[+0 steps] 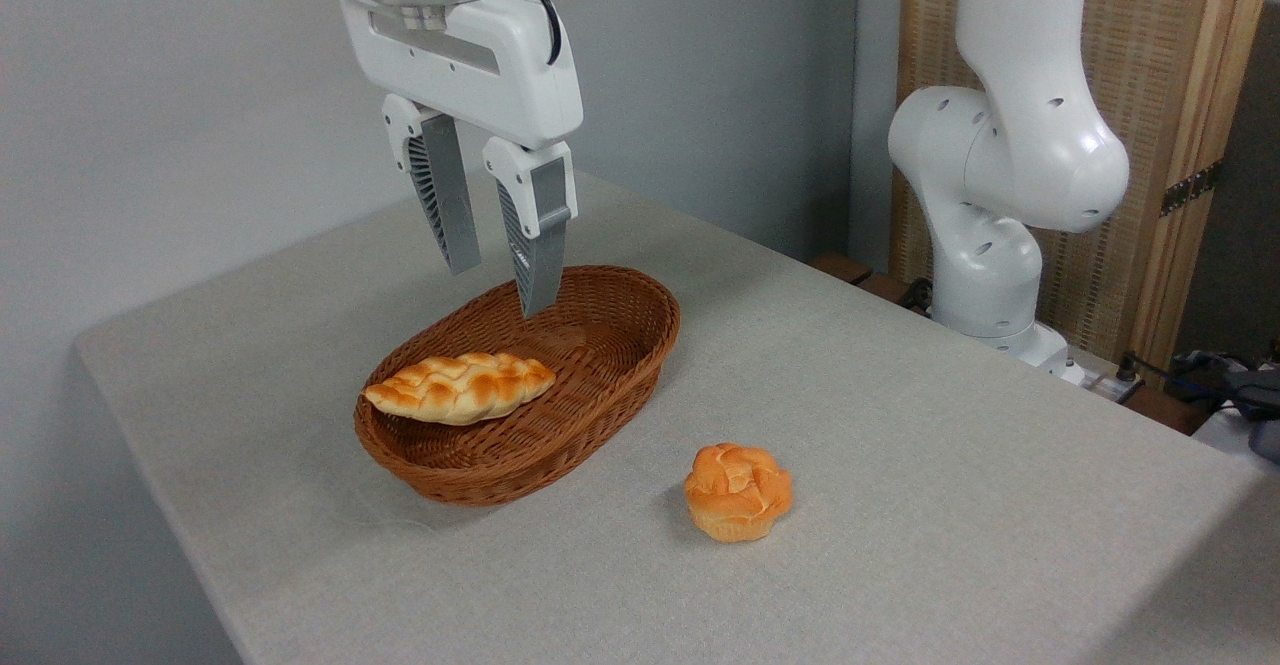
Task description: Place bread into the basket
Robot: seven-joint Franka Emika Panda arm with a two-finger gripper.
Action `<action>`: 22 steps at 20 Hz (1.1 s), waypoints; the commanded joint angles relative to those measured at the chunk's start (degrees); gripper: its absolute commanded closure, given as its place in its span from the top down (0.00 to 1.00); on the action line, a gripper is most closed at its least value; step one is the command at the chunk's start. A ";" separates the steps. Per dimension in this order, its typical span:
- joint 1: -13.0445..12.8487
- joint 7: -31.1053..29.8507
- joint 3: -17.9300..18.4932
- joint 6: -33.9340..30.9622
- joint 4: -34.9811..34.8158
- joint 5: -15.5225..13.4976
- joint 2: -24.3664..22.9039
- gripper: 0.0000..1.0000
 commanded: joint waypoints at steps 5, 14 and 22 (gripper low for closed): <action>-0.49 0.75 0.70 -2.91 0.86 -0.22 -0.12 1.00; -0.49 0.67 0.62 -3.89 0.95 -0.22 -0.12 1.00; -0.49 0.75 0.62 -4.06 0.95 -0.22 -0.12 1.00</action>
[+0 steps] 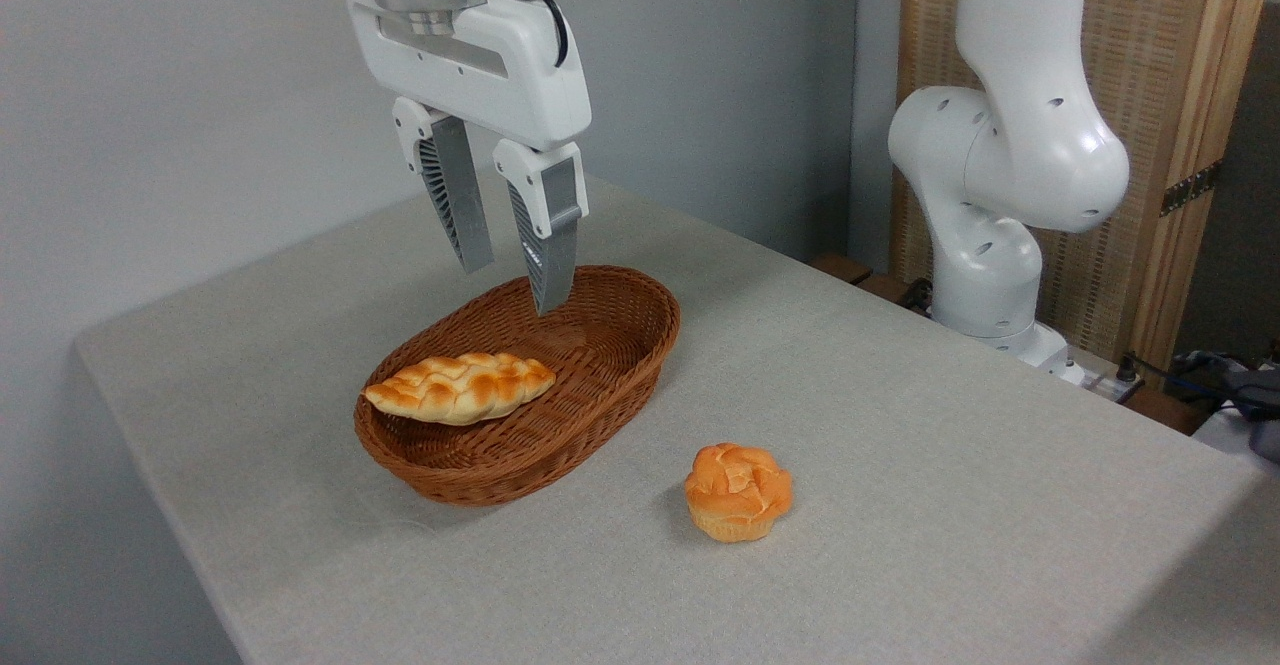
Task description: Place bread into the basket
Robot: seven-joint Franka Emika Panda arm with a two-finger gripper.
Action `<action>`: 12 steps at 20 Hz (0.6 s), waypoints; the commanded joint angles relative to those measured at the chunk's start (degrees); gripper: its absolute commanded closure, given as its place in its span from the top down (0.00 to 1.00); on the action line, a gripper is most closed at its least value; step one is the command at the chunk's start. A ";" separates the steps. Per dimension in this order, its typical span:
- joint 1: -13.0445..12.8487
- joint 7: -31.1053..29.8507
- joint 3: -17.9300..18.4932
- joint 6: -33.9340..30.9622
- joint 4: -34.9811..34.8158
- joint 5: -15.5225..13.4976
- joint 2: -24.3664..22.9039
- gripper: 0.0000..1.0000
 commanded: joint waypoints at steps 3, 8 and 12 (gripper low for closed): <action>-0.49 0.75 0.53 -2.18 0.86 -0.22 -0.20 1.00; -0.41 0.84 0.70 -2.18 -1.16 -0.22 -1.61 1.00; -0.41 1.45 0.88 -1.65 -6.95 -0.13 -5.73 1.00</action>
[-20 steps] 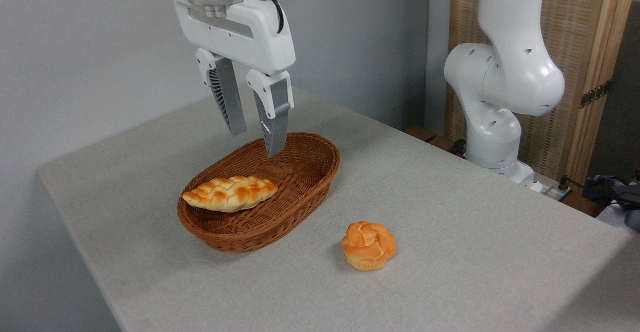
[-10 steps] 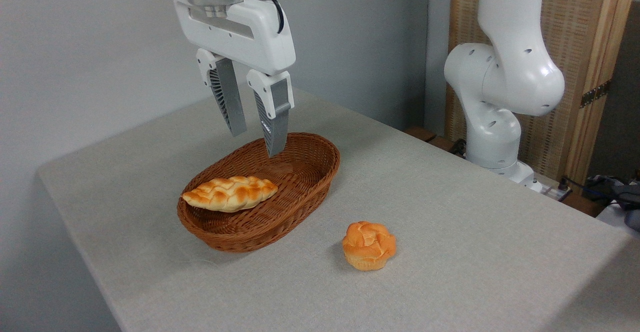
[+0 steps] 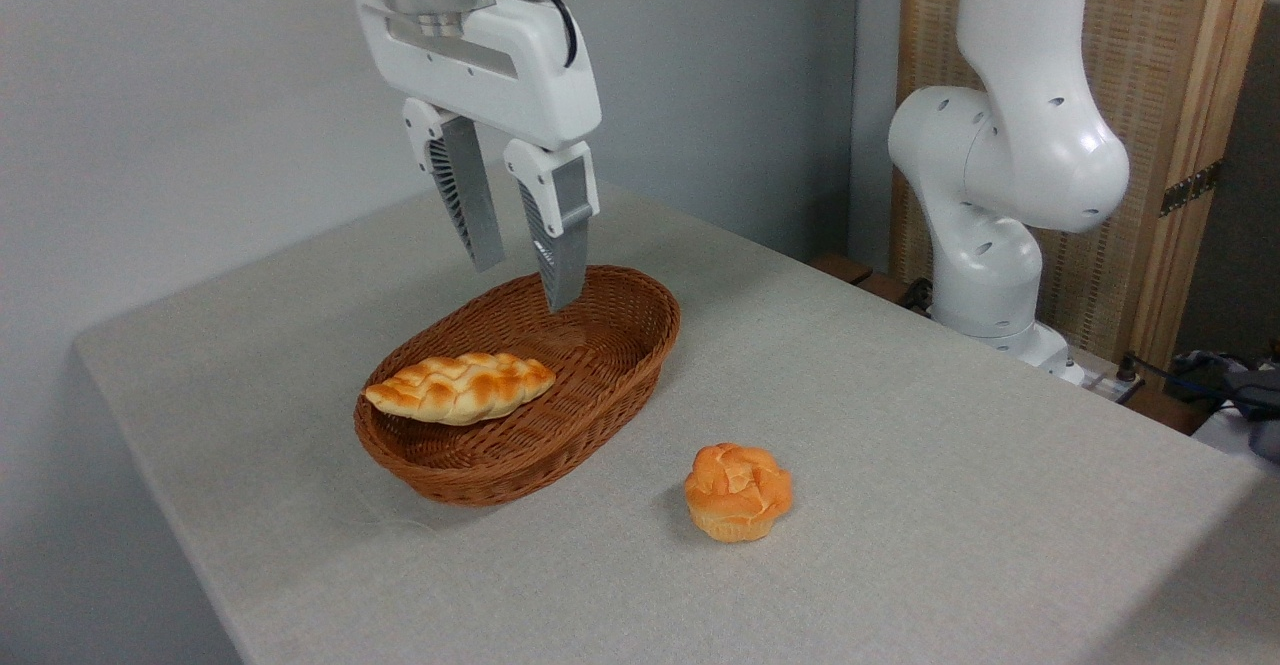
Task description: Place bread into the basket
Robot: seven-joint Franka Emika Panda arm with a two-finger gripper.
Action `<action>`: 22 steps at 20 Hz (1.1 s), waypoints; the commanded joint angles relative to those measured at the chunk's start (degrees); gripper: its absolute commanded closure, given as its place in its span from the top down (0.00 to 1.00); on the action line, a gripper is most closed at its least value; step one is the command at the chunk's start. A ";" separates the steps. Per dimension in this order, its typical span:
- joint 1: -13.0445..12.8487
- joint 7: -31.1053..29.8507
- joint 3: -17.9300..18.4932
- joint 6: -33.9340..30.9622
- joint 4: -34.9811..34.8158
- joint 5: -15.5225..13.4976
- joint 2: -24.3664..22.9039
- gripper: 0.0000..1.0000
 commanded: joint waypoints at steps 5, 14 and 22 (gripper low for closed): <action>-0.51 4.26 2.23 4.19 -15.63 0.49 -12.24 1.00; -2.53 11.02 6.37 12.03 -27.61 0.66 -18.33 1.00; -2.53 11.91 6.55 18.10 -33.24 4.27 -18.16 1.00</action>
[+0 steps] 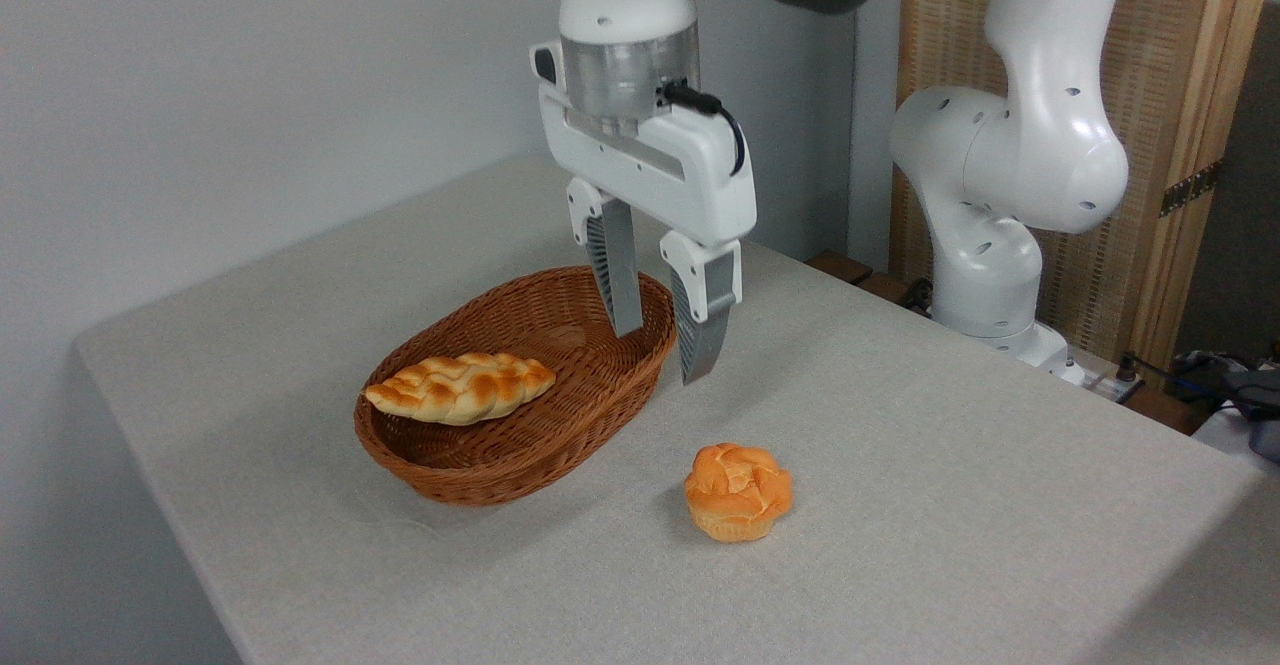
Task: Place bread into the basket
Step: 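Lower the open gripper over the orange bun, then close the gripper around the orange bun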
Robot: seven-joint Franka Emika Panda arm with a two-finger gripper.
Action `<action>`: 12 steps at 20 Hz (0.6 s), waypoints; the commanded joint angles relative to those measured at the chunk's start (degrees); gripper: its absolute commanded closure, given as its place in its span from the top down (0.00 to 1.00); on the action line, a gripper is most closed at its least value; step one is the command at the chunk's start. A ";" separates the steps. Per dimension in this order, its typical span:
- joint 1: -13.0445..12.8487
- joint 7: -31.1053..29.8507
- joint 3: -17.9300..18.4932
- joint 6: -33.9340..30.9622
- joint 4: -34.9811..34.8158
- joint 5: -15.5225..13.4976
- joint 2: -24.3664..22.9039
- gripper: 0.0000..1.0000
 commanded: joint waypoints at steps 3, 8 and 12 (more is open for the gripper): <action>-1.18 2.80 1.05 5.07 -5.79 1.40 -0.76 1.00; -1.01 3.51 1.05 10.17 -10.80 7.90 -0.67 1.00; -1.09 3.51 3.86 17.28 -14.67 10.01 0.47 1.00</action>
